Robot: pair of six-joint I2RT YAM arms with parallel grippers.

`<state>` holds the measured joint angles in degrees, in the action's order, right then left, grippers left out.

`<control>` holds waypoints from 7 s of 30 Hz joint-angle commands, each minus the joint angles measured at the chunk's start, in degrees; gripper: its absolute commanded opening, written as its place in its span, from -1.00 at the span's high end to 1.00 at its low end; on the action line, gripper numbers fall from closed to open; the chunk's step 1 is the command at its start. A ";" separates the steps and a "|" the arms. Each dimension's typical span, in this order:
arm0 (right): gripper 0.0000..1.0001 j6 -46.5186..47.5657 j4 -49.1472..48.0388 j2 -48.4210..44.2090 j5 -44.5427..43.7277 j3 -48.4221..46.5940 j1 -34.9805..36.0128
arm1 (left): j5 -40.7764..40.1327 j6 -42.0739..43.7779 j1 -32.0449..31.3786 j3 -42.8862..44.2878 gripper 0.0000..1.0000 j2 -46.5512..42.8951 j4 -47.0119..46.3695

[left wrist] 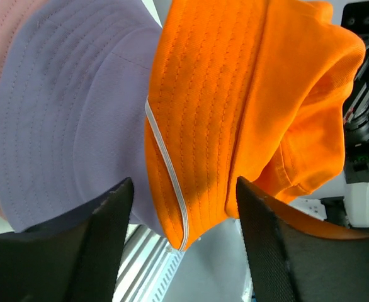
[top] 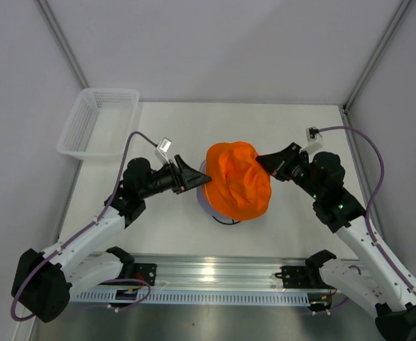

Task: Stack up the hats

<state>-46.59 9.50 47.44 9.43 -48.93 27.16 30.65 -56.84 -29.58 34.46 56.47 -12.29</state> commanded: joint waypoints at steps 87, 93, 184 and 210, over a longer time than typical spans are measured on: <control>-0.99 -49.29 -1.93 -16.50 -2.65 15.35 -2.55 | -23.10 -24.19 0.67 16.61 0.99 -12.43 26.27; -0.99 -55.53 -7.38 -15.28 -10.30 17.90 0.79 | -22.48 -24.72 0.40 12.84 0.99 -14.80 24.16; -0.10 16.44 -26.11 11.88 29.85 10.61 -9.67 | 3.10 -0.55 2.95 16.96 0.99 3.30 25.30; 1.00 15.73 -0.18 24.17 17.02 -5.56 -9.84 | 1.69 -6.97 8.23 16.27 0.99 7.69 26.37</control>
<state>-31.68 4.80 68.45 27.68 -52.42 17.52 32.62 -62.13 -21.93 53.36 62.63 15.35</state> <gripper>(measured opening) 0.010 0.014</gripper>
